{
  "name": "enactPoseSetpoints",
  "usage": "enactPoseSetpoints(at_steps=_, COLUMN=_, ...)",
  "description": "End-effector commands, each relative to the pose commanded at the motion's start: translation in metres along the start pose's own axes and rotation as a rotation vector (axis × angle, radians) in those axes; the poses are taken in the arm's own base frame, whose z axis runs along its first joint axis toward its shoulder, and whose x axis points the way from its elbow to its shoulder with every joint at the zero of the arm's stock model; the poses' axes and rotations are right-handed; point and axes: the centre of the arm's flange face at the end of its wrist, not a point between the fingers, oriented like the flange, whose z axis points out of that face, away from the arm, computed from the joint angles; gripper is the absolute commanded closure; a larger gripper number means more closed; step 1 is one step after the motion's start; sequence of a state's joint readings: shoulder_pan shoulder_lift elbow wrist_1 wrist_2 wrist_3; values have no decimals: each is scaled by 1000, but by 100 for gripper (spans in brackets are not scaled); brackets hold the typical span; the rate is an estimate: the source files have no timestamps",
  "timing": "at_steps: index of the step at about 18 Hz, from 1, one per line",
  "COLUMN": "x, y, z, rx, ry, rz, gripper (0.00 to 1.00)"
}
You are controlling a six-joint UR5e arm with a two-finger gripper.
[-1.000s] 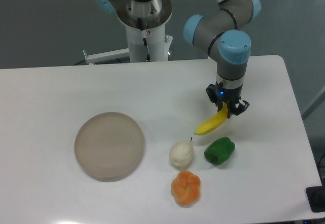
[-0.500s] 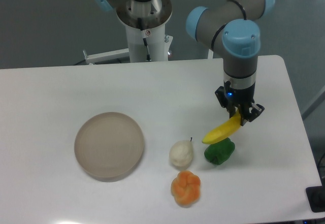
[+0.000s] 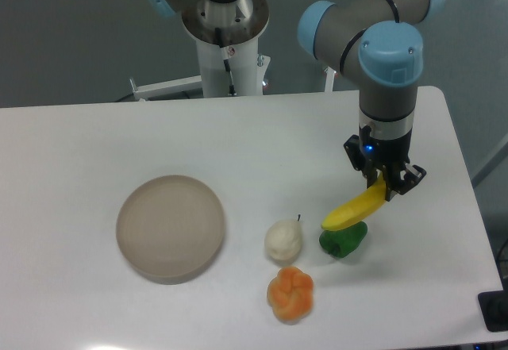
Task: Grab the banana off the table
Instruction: 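Lift the gripped banana up off the table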
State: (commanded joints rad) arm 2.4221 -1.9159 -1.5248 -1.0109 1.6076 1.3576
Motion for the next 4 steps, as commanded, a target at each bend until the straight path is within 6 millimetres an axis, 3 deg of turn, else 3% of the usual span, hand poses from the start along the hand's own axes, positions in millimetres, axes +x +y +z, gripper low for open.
enactPoseSetpoints(at_steps=4, x=-1, y=-1, z=-2, rx=7, ry=-5, rz=0, gripper=79)
